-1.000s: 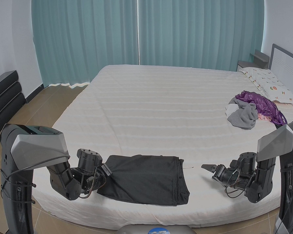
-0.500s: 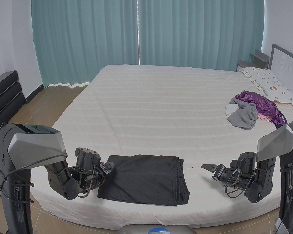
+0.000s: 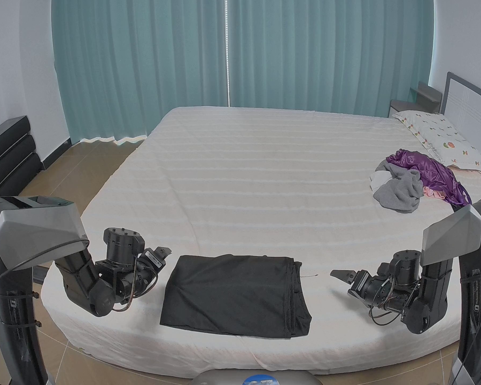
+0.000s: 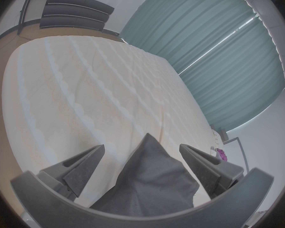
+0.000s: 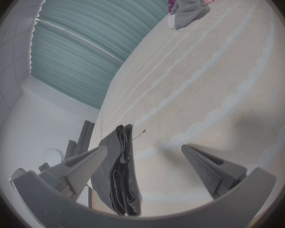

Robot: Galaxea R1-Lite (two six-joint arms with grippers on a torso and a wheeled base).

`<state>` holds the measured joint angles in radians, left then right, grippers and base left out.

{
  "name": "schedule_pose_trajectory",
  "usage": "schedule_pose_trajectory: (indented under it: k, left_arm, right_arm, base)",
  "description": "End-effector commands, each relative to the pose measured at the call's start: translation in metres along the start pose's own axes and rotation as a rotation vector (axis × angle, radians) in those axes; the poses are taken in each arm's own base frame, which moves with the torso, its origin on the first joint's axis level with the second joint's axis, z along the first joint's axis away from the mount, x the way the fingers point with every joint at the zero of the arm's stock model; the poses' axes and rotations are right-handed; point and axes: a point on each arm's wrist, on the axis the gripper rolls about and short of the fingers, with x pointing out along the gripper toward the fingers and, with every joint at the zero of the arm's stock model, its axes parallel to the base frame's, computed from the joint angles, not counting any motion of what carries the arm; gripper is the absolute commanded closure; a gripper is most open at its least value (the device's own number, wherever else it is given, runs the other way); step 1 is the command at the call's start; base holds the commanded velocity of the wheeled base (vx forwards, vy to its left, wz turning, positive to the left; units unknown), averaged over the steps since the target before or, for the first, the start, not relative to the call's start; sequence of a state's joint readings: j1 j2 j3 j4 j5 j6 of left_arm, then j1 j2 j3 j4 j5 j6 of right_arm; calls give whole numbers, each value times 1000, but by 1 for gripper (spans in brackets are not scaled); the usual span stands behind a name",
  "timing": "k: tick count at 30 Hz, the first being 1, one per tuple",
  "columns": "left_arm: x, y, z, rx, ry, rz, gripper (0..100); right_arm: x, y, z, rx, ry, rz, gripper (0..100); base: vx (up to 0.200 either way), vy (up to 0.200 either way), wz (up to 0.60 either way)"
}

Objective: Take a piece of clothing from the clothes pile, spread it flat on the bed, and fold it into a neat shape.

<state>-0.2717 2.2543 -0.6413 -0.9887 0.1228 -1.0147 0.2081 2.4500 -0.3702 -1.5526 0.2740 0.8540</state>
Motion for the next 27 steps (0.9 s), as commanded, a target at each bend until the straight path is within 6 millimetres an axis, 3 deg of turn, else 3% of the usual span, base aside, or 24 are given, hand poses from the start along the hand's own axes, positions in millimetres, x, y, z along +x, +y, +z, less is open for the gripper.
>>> schedule_pose_trajectory:
  k: [1,6,12,13,16,19,22,23,24,27]
  left_arm:
    - [-11,-5,17,-38,-24,-42,0]
    - [-30,-14,35,-82,-54,-103,0]
    - [-50,-21,58,-106,-131,-158,0]
    - [-62,-27,66,-98,-160,-188,0]
    - [-84,-33,74,-69,-217,-241,0]
    - [-103,-38,80,-45,-276,-304,0]
    - [-139,-44,87,14,-377,-402,0]
    - [-140,-44,87,17,-382,-407,0]
    - [-159,-46,90,56,-437,-436,0]
    - [-187,-50,93,112,-531,-458,0]
  right_arm:
    - [0,1,3,-1,-17,13,0]
    - [-5,7,9,1,-59,15,0]
    - [-27,27,31,-16,-190,35,0]
    - [-42,39,42,-26,-259,58,0]
    - [-66,55,51,-70,-320,97,0]
    - [-86,65,56,-123,-368,120,0]
    - [-121,84,62,-242,-497,133,0]
    - [-123,85,63,-247,-504,134,0]
    - [-144,96,64,-318,-593,135,0]
    - [-180,110,60,-429,-700,156,0]
  base:
    - [0,0,0]
    - [0,0,0]
    - [0,0,0]
    - [0,0,0]
    - [0,0,0]
    - [0,0,0]
    - [0,0,0]
    - [0,0,0]
    - [0,0,0]
    - [0,0,0]
